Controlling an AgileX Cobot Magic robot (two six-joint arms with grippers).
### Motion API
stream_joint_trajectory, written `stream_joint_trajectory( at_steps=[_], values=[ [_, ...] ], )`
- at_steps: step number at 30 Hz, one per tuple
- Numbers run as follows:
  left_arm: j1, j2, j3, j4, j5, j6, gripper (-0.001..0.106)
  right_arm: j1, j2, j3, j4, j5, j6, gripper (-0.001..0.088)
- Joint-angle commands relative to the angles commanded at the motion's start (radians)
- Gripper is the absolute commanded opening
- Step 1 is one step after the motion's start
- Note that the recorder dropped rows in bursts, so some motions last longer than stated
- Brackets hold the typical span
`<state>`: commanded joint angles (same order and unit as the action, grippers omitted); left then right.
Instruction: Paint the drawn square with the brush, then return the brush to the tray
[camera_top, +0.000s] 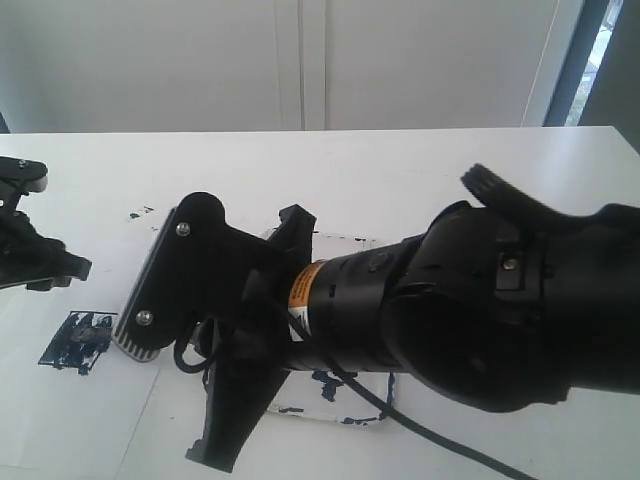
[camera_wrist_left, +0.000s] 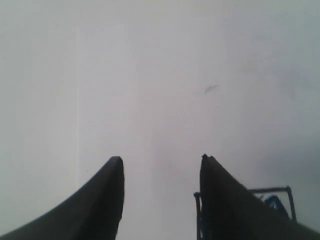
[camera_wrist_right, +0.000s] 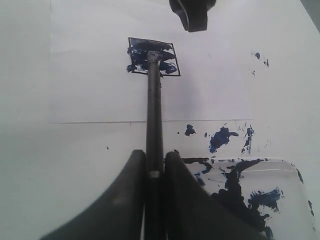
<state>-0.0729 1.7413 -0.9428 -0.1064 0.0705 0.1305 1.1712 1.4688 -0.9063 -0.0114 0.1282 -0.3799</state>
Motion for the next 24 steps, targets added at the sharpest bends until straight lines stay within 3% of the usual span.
stream_joint_trajectory(
  at_steps=[9,24],
  values=[
    [0.000,0.108,-0.095,-0.021,0.003,0.000,0.052,0.008,-0.013,0.000,0.003,-0.005,0.000,0.0000],
    [0.000,0.180,-0.130,-0.021,0.007,0.002,0.052,0.008,0.026,0.000,0.003,-0.049,-0.002,0.0000]
  ],
)
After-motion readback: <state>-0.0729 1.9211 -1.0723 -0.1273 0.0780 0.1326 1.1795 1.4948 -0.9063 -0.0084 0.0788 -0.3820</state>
